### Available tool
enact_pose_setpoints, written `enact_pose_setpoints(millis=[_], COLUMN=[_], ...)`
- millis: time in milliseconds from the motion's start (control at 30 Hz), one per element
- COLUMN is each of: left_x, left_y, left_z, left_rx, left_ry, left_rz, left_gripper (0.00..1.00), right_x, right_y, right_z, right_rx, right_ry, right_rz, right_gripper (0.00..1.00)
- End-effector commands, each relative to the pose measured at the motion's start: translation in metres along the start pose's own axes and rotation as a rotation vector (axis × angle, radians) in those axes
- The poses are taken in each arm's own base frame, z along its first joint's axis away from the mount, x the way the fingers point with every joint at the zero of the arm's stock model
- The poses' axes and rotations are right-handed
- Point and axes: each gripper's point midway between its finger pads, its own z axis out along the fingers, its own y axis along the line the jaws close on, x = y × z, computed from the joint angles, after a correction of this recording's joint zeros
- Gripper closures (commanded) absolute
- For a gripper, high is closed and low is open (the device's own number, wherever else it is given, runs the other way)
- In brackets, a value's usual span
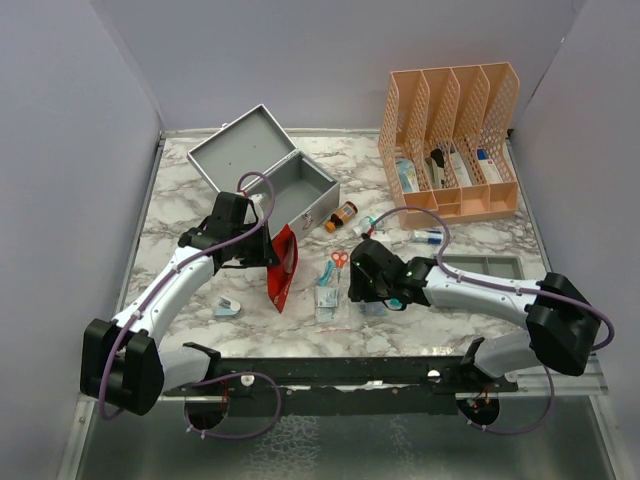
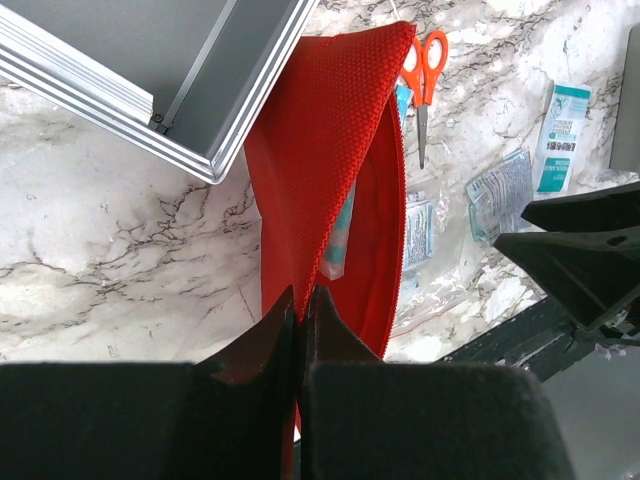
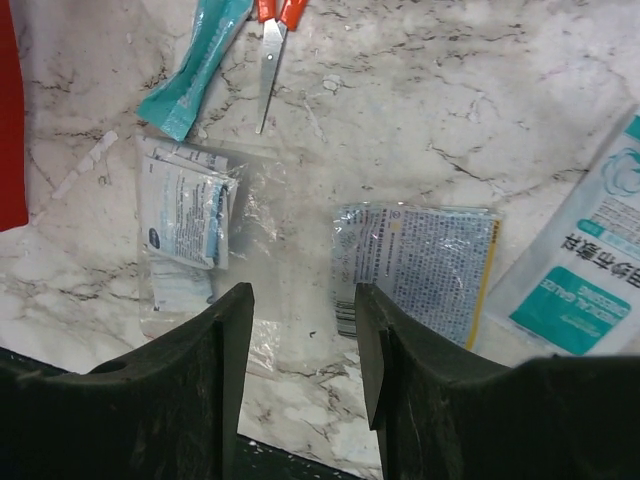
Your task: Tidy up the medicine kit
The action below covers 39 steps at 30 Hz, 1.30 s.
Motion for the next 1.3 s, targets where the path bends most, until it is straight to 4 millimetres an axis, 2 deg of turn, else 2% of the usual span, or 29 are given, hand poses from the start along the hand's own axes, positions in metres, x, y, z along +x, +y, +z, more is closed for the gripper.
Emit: enact_pose_setpoints(millis=[0, 300, 433, 633, 733, 800, 1067, 1267], left_x=[-0.003, -0.001, -0.002, 0.0, 0.0, 0.0, 0.0, 0.0], left_y=[-0.004, -0.003, -0.003, -0.003, -0.003, -0.002, -0.003, -0.005], left_z=[0.002, 0.003, 0.003, 0.003, 0.003, 0.003, 0.003, 0.003], left_rx=[0.02, 0.017, 0.018, 0.017, 0.016, 0.016, 0.02, 0.023], left_ry=[-0.01, -0.009, -0.011, -0.008, -0.008, -0.009, -0.011, -0.013], left_rz=[0.022, 0.017, 0.019, 0.016, 0.016, 0.017, 0.016, 0.019], left_gripper=[1.0, 1.0, 1.0, 1.0, 1.0, 1.0, 1.0, 1.0], right_x=[0.006, 0.03, 0.034, 0.032, 0.029, 0.026, -0.004, -0.016], right_y=[0.022, 0.027, 0.029, 0.024, 0.025, 0.023, 0.006, 0.007], right_z=[0.013, 0.032, 0.039, 0.047, 0.047, 0.044, 0.01, -0.009], right_rx=[-0.105, -0.151, -0.163, -0.125, -0.12, -0.11, -0.019, -0.026], right_ry=[0.02, 0.089, 0.104, 0.095, 0.088, 0.085, 0.001, -0.012], right_rz=[0.032, 0.059, 0.045, 0.013, -0.013, -0.035, -0.109, -0.19], right_gripper=[0.55, 0.58, 0.62, 0.72, 0.85, 0.98, 0.99, 0.99])
